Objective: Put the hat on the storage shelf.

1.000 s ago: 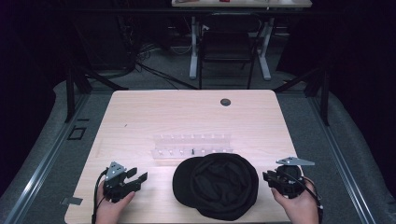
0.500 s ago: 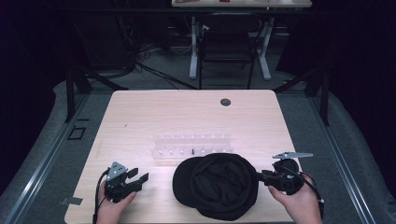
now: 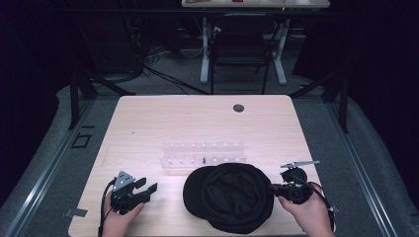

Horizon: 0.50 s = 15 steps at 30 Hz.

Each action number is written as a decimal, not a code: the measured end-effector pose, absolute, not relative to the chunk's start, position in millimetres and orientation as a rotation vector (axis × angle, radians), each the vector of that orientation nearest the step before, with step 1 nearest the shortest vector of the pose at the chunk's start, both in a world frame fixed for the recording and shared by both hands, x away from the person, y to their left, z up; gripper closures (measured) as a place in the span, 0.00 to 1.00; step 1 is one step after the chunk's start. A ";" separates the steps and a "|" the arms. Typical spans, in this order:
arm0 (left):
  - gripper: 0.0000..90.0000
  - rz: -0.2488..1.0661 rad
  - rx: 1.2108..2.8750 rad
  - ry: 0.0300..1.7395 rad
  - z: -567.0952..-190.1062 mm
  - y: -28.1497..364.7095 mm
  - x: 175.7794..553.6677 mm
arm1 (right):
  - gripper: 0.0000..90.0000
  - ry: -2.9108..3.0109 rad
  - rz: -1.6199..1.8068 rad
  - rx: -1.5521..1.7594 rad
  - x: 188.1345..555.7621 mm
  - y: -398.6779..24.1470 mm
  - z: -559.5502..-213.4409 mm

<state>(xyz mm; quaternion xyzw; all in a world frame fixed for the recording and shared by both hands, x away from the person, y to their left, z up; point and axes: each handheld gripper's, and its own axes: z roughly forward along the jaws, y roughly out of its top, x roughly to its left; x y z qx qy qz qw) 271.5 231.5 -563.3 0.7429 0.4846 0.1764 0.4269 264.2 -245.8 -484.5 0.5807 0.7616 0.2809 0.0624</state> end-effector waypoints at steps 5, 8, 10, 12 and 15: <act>0.53 0.441 1.855 1.211 -563.2 231.5 271.3 | 0.98 2.298 0.855 1.767 268.6 -250.6 -483.9; 0.53 0.440 1.856 1.211 -563.4 231.3 271.5 | 0.98 2.283 0.855 1.762 270.8 -252.7 -481.4; 0.53 0.441 1.849 1.211 -564.0 230.7 271.7 | 0.98 2.257 0.859 1.760 274.2 -255.2 -478.4; 0.53 0.442 1.849 1.210 -564.1 230.5 271.8 | 0.98 2.254 0.836 1.759 280.2 -257.6 -476.5; 0.53 0.440 1.849 1.212 -564.2 230.3 271.5 | 0.96 2.270 0.807 1.775 287.0 -258.9 -477.0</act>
